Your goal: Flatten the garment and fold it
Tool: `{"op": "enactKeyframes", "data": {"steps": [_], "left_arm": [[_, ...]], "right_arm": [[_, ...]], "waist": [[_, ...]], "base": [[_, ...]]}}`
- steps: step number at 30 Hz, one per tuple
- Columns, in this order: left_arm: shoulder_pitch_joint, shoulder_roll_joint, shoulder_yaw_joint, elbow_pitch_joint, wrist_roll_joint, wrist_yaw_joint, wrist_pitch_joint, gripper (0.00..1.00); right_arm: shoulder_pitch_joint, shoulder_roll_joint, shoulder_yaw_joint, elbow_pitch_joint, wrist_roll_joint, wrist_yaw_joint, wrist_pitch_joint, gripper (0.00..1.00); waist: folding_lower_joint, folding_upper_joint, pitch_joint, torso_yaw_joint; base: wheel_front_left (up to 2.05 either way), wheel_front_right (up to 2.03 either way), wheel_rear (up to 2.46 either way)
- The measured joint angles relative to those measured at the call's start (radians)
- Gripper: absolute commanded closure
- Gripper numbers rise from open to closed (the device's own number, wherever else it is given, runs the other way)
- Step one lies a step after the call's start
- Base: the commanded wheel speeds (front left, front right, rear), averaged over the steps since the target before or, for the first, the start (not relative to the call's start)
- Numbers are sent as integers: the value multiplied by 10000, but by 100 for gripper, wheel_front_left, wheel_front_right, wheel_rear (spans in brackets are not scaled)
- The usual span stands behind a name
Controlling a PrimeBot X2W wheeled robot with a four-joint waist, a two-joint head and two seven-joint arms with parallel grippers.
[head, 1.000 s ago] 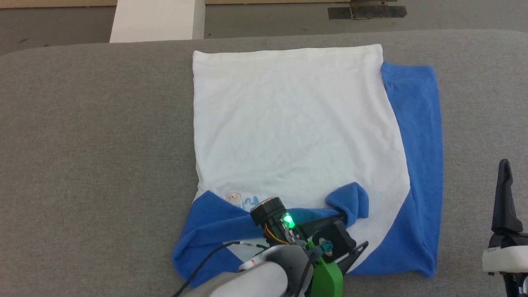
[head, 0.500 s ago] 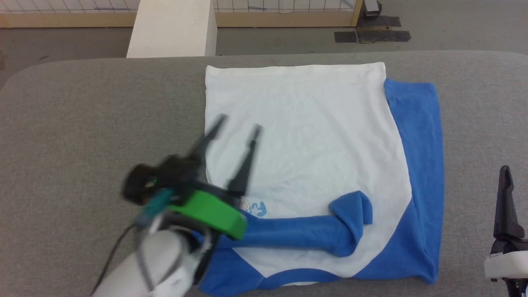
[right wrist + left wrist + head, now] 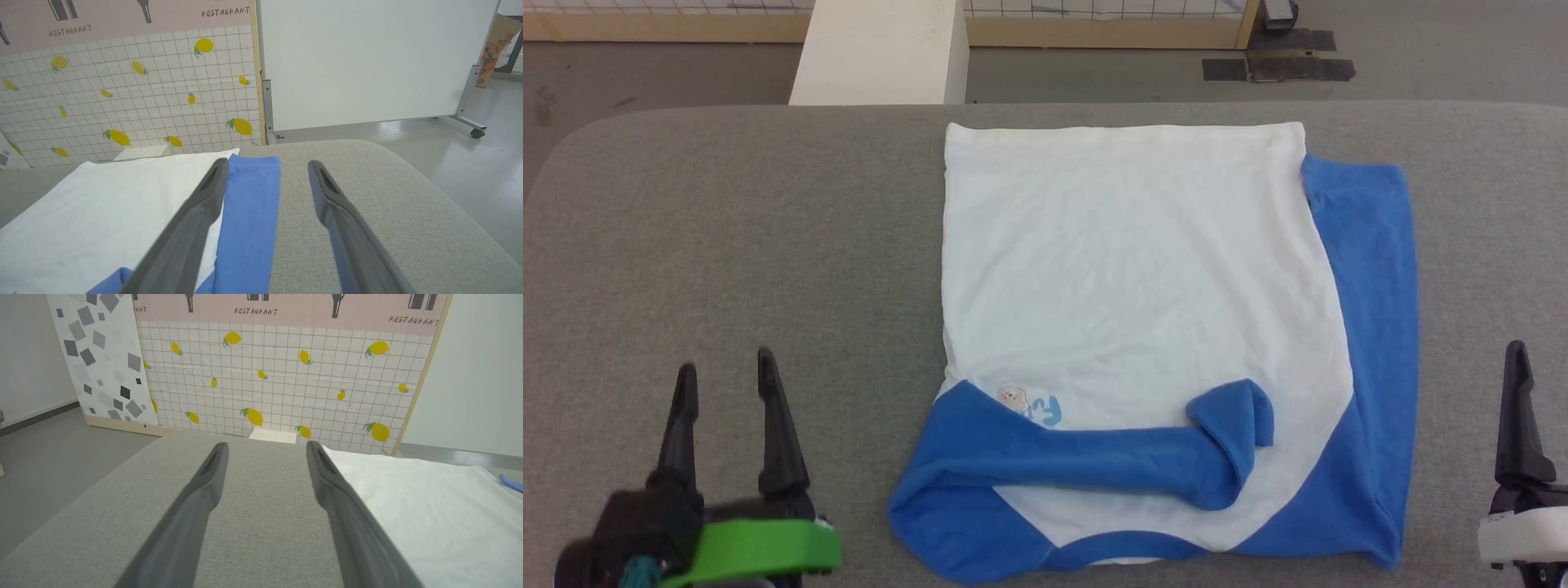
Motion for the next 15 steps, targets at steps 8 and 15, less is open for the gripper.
{"op": "enactKeyframes", "data": {"steps": [8, 15], "left_arm": [[472, -966, 527, -61, 648, -1024, -2, 0], [226, -1266, 1045, -190, 1135, -1578, -4, 0]], "right_arm": [[-459, 0, 115, -244, -278, 0, 546, 0], [-3436, -399, 334, -813, -642, 0, 2709, 0]], "waist": [[0, 0, 254, 150], [0, 0, 947, 51]], "base": [[0, 0, 0], [0, 0, 0]]}}
